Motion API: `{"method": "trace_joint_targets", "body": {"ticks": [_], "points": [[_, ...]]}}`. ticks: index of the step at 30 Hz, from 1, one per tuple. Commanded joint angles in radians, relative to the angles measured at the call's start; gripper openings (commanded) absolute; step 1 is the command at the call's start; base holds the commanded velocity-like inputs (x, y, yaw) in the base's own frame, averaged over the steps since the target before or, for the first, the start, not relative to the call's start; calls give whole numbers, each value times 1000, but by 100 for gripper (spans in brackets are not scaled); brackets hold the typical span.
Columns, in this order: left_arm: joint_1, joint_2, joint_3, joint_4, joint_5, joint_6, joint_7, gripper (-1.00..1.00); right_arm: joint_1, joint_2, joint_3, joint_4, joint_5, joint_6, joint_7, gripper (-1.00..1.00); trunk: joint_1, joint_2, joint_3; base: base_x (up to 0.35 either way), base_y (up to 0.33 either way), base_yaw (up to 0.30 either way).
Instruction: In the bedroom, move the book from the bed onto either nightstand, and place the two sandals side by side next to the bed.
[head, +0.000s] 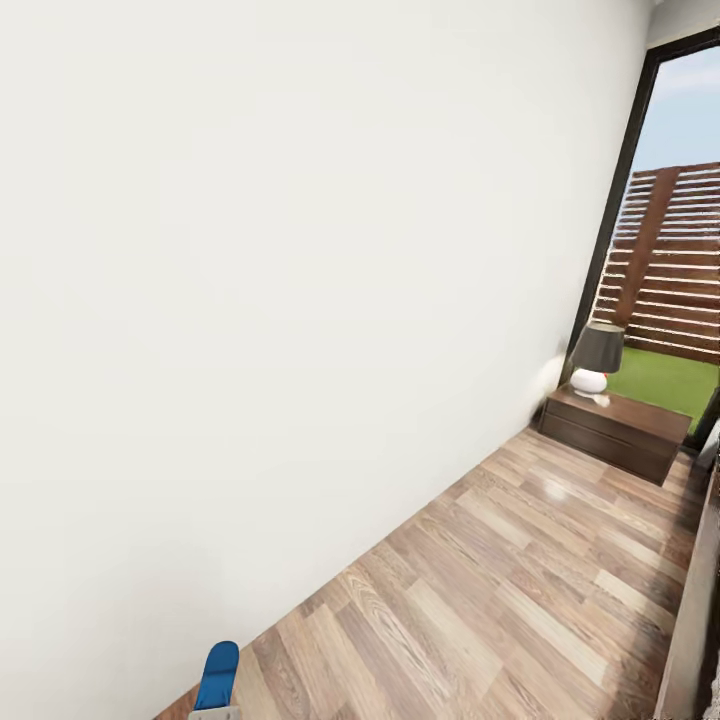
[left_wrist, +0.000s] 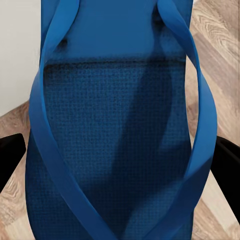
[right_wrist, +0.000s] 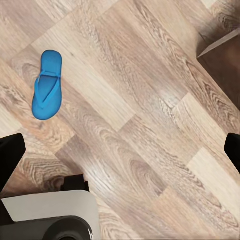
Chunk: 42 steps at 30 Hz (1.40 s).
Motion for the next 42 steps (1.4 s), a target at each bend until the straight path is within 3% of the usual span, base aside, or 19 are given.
{"method": "trace_joint_targets", "body": {"ticks": [1,42], "points": [[0,0,-9,0,8,-3,4,-100,0,0,4,1,-4,-3,-4,100,0,-1,-1,19,0,-54],[0,1,-9,0,8,-3,4,-100,-1,0,4,1,-4,-3,-4,100,0,-1,-1,59,0,-4]]}}
